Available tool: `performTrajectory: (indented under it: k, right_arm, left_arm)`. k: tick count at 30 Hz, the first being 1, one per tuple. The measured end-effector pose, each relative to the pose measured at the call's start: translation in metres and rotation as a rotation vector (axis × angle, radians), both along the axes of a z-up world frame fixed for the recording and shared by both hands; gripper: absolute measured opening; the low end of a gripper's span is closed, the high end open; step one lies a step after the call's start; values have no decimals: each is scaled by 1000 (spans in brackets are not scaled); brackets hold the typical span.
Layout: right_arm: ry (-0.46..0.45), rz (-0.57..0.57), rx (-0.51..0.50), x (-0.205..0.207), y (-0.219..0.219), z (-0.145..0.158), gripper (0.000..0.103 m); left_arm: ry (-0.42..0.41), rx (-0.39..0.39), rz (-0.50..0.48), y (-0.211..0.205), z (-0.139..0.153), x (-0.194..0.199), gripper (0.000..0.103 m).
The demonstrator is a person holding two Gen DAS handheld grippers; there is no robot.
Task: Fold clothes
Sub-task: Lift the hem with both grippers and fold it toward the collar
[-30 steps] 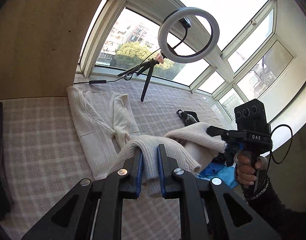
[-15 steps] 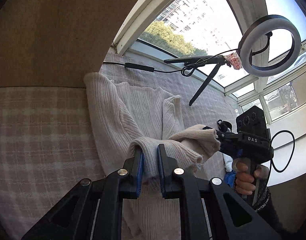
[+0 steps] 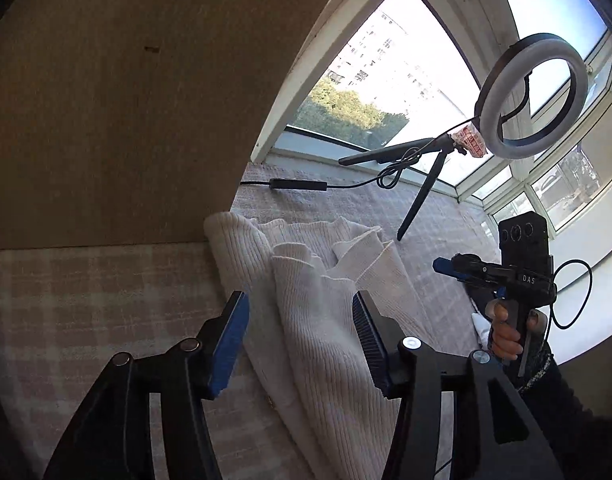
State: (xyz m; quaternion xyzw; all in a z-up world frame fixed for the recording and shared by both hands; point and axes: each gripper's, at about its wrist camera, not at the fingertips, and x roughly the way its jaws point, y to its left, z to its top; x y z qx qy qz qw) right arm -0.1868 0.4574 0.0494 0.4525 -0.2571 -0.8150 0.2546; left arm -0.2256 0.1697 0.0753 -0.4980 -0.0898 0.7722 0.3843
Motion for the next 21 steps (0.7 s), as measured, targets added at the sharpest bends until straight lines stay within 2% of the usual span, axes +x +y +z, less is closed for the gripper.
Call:
performTrajectory:
  k: [3,5,7,8,9,11,16,19,21]
  right_arm:
    - [-2,63,111,-16,-25,-9,40]
    - [-15,91,151,-24,-34,-20,40]
    - [-19,94,174,-27,-37,-27,37]
    - [-12,90,185,-27,-37,-29,25]
    - [-5,83,194,-25,-38,-27,18]
    - [32,72,179,-16,-37,-18,15]
    - [94,-21,81,-5,-14,11,14]
    - [59,-83,75,-24,1,3,14]
    - [20,-92,132,-37,-3,-14,14]
  left_arm:
    - [9,-60,-37,21,-14,4,50]
    - [15,-91,-40,33,-22,2,49]
    - [21,-119,-39,43,-27,1,25]
    - [26,-124,-35,45,-28,2,13]
    - [33,-121,-30,44,-27,4,12]
    - [66,-101,-25,40,-17,11,11]
    - [125,-30,44,9,20,16,9]
    - [140,-70,69,8,14,-2,9]
    - [126,-107,82,12,2,-14,6]
